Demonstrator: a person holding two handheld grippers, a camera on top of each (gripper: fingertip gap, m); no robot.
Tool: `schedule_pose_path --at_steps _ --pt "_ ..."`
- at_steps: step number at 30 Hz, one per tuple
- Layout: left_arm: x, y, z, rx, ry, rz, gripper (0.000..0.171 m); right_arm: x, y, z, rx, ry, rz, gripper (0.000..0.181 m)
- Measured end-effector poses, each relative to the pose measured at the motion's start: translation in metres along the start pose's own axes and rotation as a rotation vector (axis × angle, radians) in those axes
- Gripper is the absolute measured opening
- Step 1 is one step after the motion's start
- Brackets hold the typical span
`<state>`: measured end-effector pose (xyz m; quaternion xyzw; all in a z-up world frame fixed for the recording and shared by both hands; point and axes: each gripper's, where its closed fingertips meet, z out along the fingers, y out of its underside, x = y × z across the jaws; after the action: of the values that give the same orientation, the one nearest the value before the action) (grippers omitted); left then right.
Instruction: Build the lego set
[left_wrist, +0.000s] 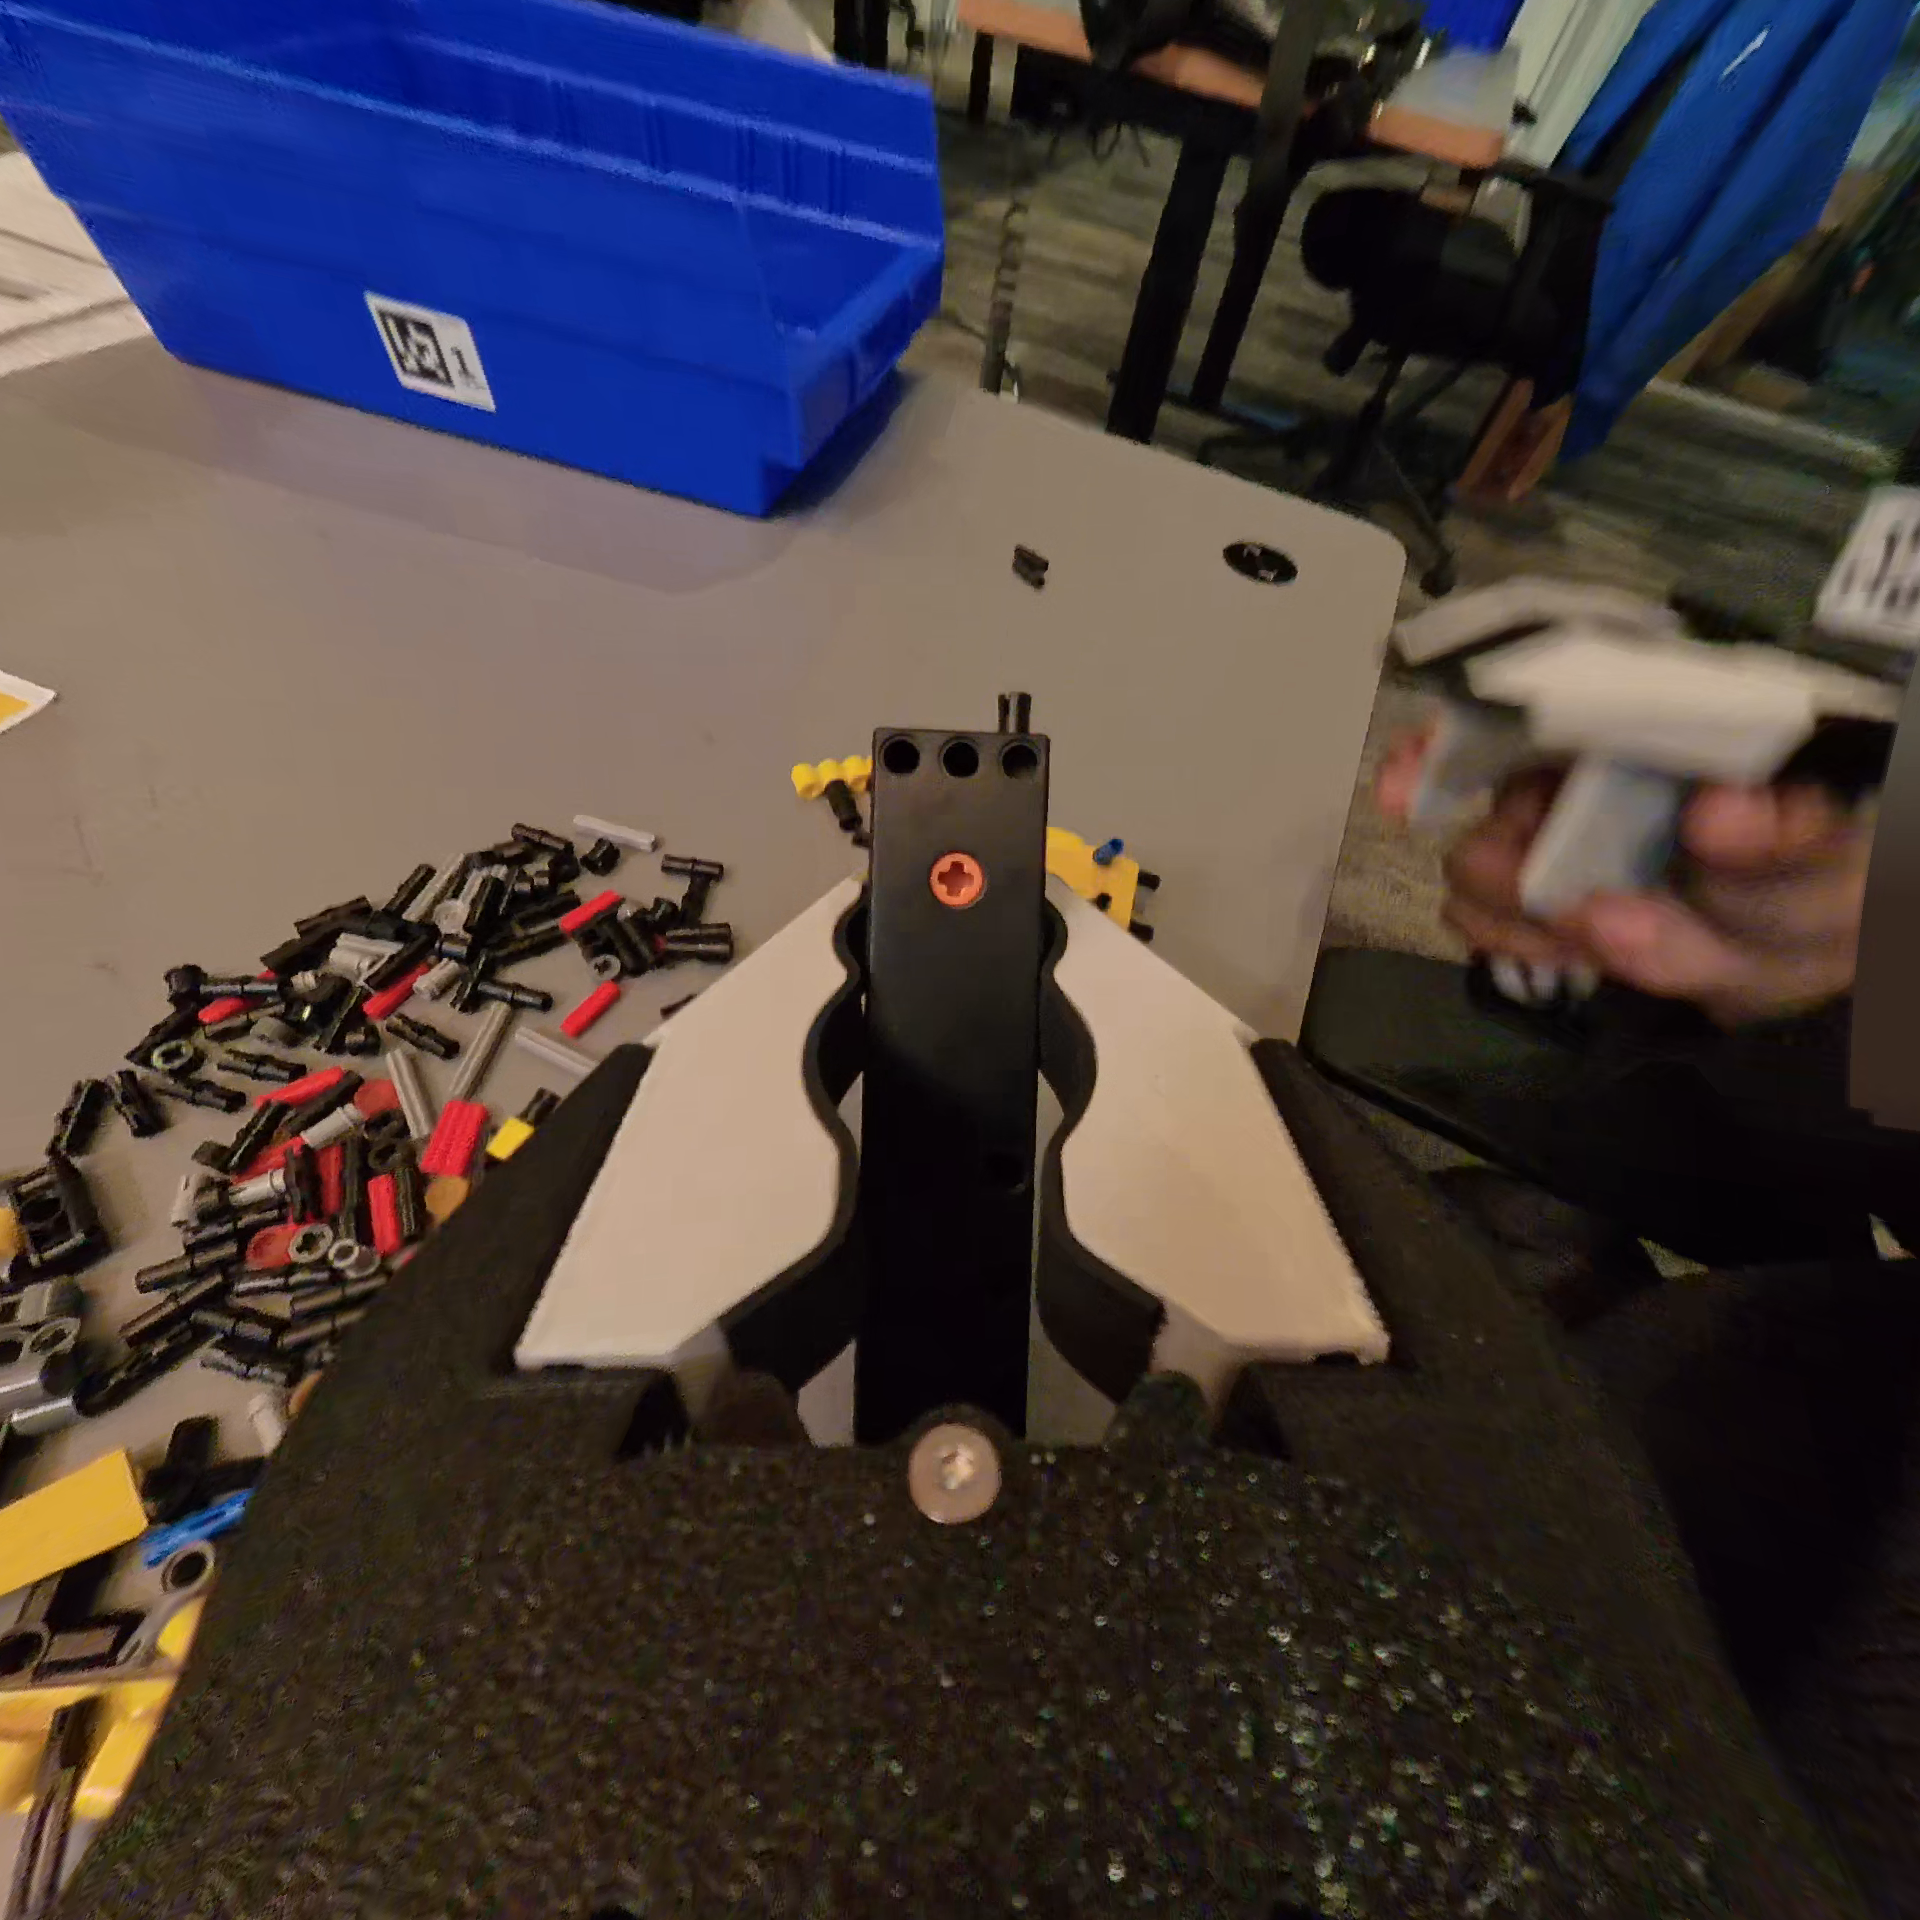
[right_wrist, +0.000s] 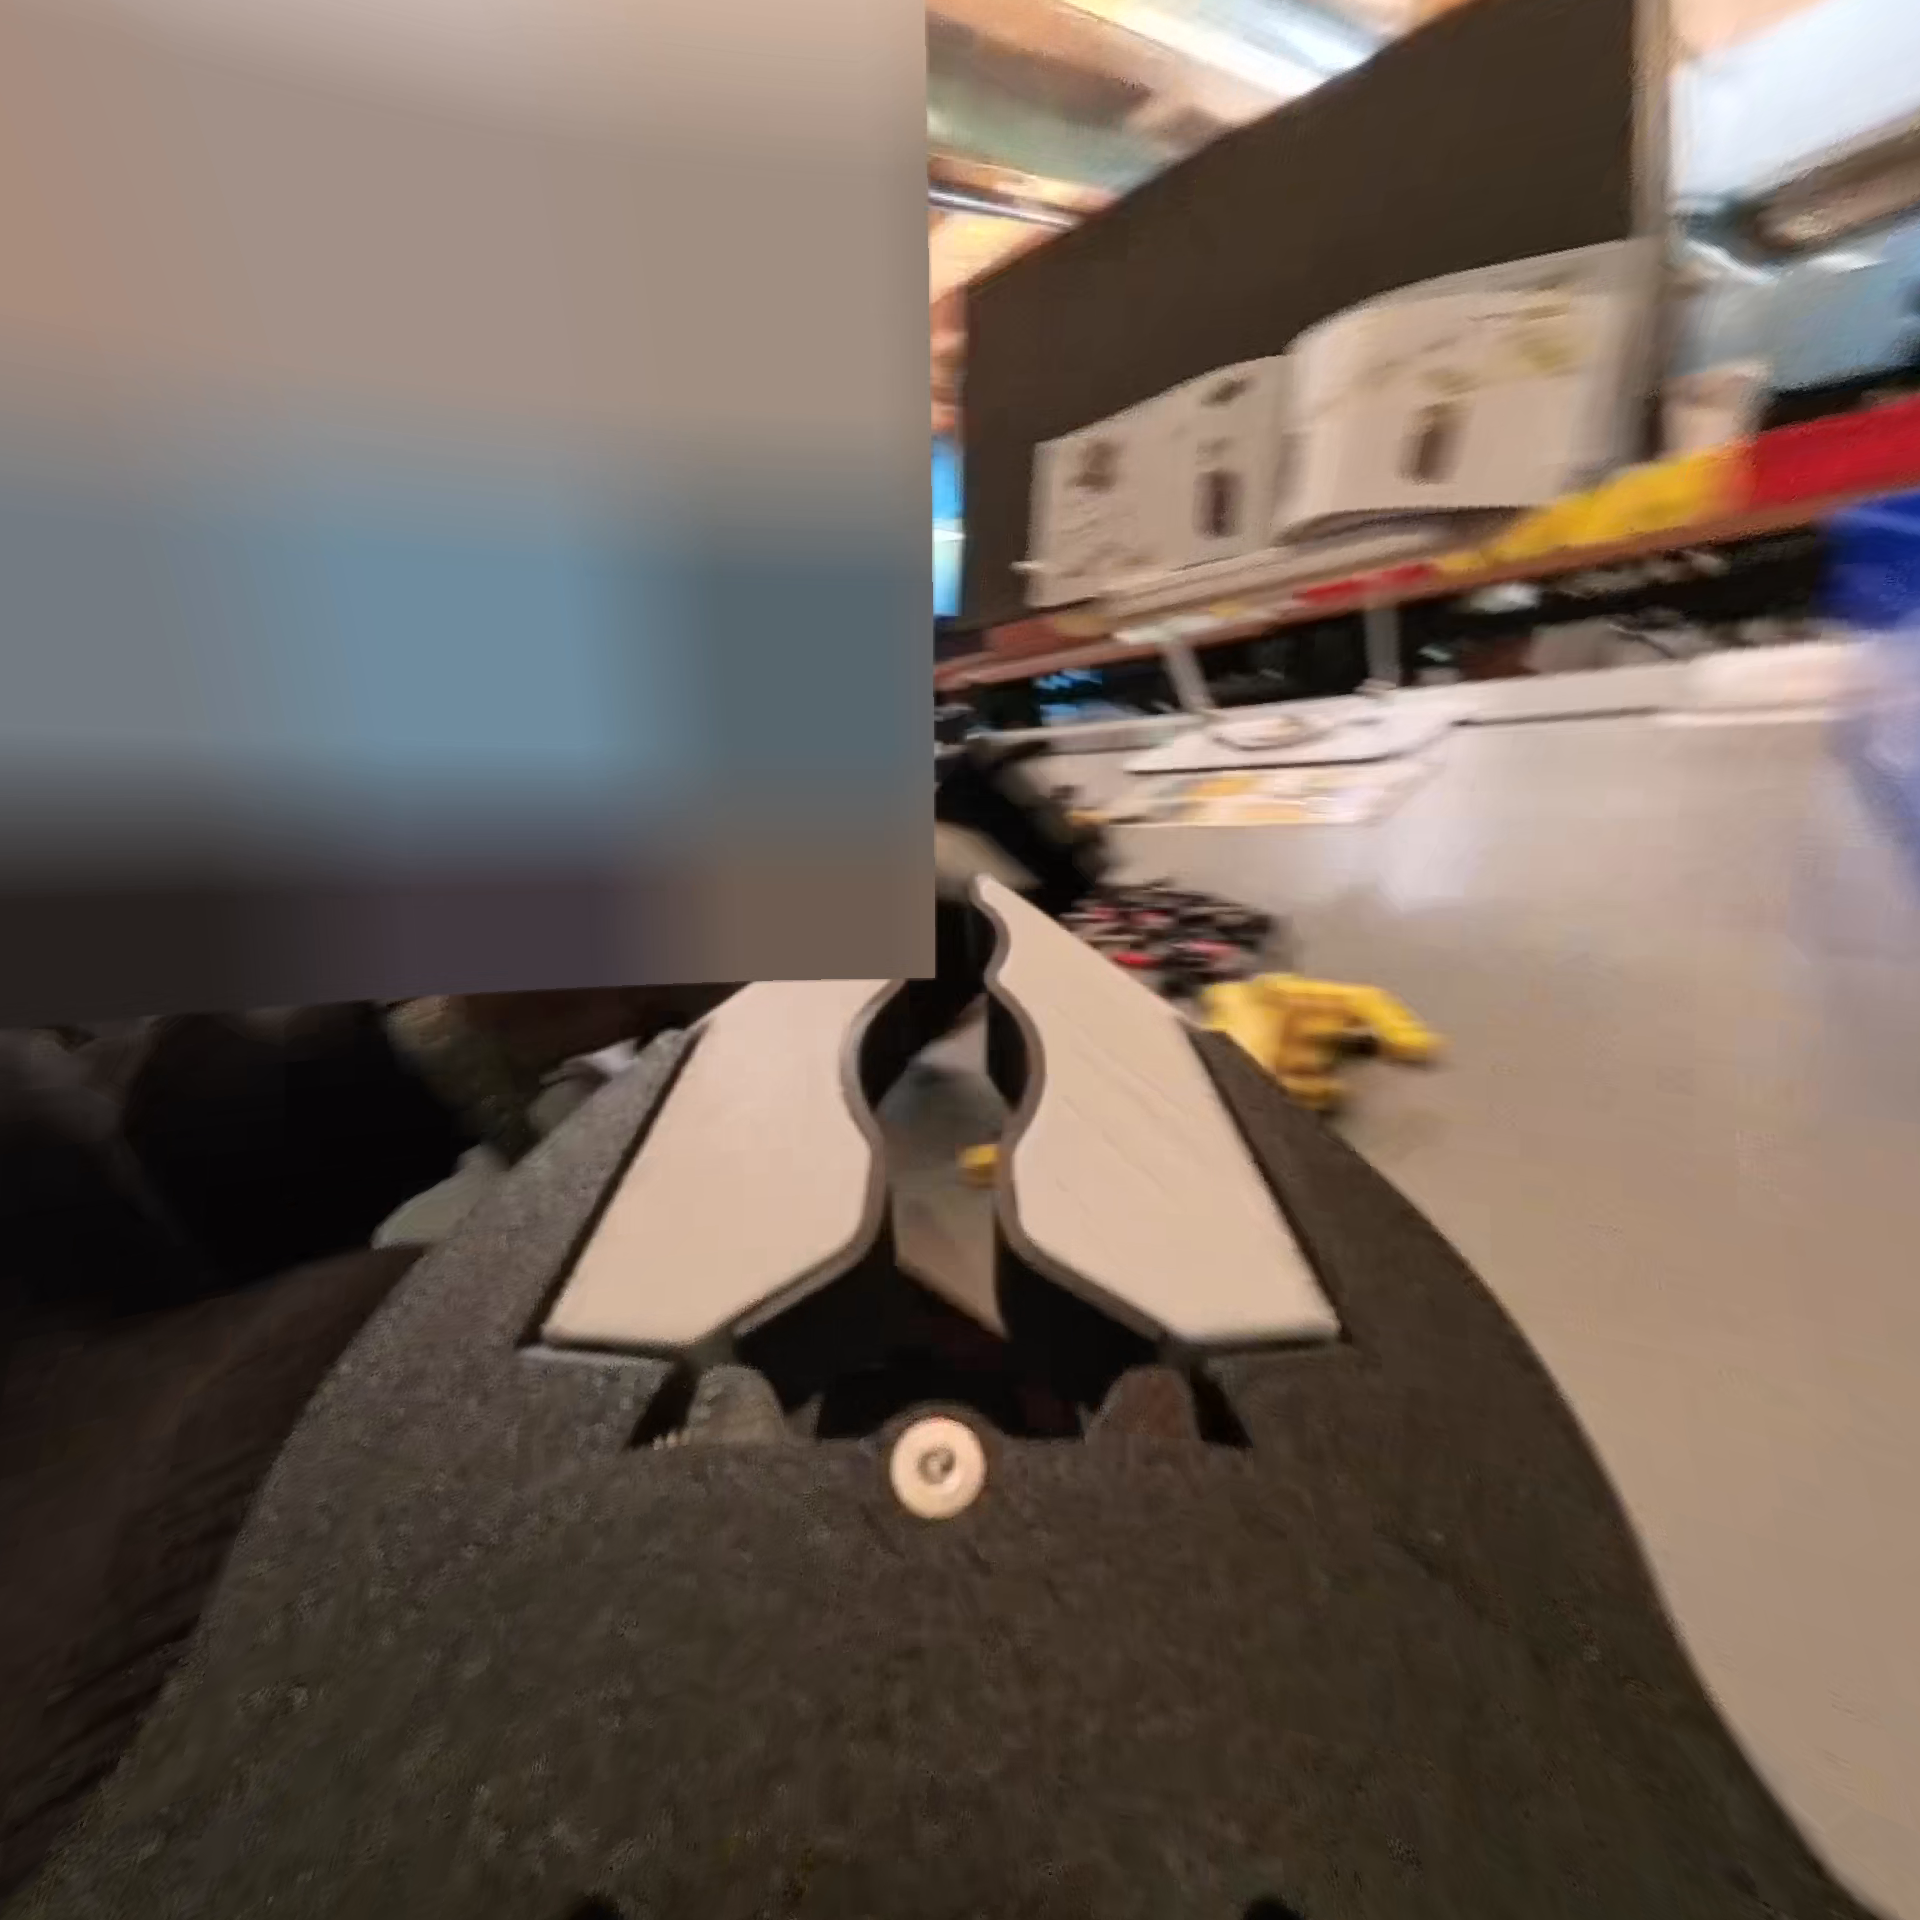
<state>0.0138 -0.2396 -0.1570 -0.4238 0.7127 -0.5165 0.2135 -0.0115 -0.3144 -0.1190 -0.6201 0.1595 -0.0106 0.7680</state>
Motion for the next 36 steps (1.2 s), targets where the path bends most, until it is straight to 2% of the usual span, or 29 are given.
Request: schedule_pose_path --at_steps 4,7,11,15,18,23,26,33,36 --pt "0.0 0.003 -0.003 -0.029 -0.009 0.014 0.027 0.094 -0.022 -0.003 -0.174 0.22 -0.067 0.043" --pt "0.0 0.003 -0.005 -0.035 -0.013 0.017 0.027 0.139 -0.003 0.022 -0.386 0.264 -0.096 0.069" --pt "0.002 0.004 -0.01 -0.044 -0.017 0.028 0.027 0.16 0.044 0.068 -0.666 0.229 -0.097 0.071" --pt "0.001 0.007 -0.018 -0.065 -0.032 0.052 0.027 0.19 0.061 0.09 -0.785 0.36 -0.243 0.07" --pt "0.001 0.01 -0.021 -0.076 -0.018 0.042 0.027 0.19 0.073 0.093 -0.859 0.349 -0.26 0.07" --pt "-0.001 0.013 -0.024 -0.056 -0.008 0.022 0.027 0.19 0.076 0.091 -0.873 0.314 -0.146 0.07" --pt "-0.001 0.015 -0.025 -0.052 -0.004 0.016 0.027 0.182 0.075 0.082 -0.867 0.263 -0.116 0.077" --pt "-0.001 0.015 -0.022 -0.042 0.01 0.016 0.027 0.185 0.075 0.077 -0.882 0.313 -0.19 0.07" --pt "-0.001 0.014 -0.021 -0.038 0.002 0.017 0.027 0.188 0.074 0.074 -0.876 0.345 -0.179 0.076"
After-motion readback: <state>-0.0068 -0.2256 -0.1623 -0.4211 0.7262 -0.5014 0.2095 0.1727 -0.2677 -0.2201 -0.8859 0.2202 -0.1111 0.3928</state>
